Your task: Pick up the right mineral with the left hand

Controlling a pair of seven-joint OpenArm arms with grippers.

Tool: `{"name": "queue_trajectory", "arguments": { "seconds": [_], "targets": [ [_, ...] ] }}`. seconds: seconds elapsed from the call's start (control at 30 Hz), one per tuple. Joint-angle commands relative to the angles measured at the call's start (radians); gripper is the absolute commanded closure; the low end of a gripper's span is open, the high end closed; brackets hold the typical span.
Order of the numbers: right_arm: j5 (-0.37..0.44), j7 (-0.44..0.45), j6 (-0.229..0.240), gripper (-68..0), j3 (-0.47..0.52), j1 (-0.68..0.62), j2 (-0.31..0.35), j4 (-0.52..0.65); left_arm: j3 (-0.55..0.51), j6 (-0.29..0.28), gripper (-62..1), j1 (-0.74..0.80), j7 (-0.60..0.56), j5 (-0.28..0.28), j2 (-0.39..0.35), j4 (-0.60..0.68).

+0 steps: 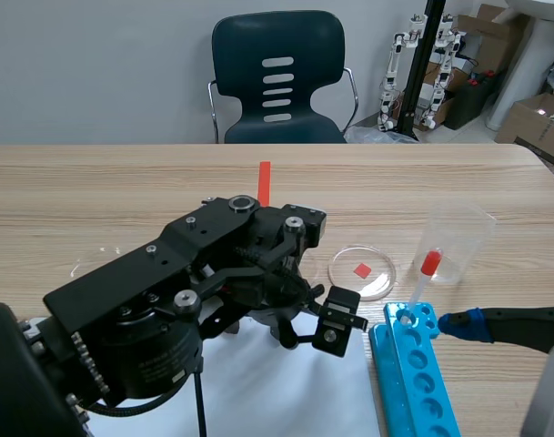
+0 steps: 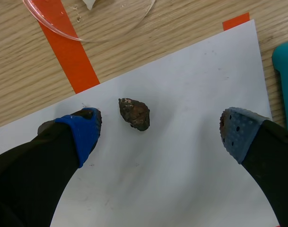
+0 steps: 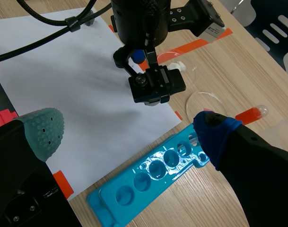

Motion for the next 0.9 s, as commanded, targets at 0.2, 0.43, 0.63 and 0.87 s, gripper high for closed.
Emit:
{"name": "queue_trajectory", "arguments": {
  "seconds": [0.2, 0.43, 0.63, 0.87],
  "targets": [
    [0.01, 0.015, -0.005, -56.9, 0.003, 0.001, 0.0, 0.027, 0.003, 0.0, -52.5, -0.014, -0.003, 0.007, 0.028, -0.021],
    [0.01, 0.015, -0.005, -56.9, 0.003, 0.001, 0.0, 0.027, 0.003, 0.0, -52.5, -0.032, -0.009, 0.007, 0.04, -0.051],
    [0.01, 0.015, -0.005, -56.9, 0.003, 0.001, 0.0, 0.027, 0.003, 0.0, -52.5, -0.048, -0.014, 0.004, 0.046, -0.075],
    [0.01, 0.015, -0.005, -56.9, 0.003, 0.001, 0.0, 0.027, 0.003, 0.0, -52.5, -0.048, -0.032, -0.011, 0.047, -0.11]
  ]
}}
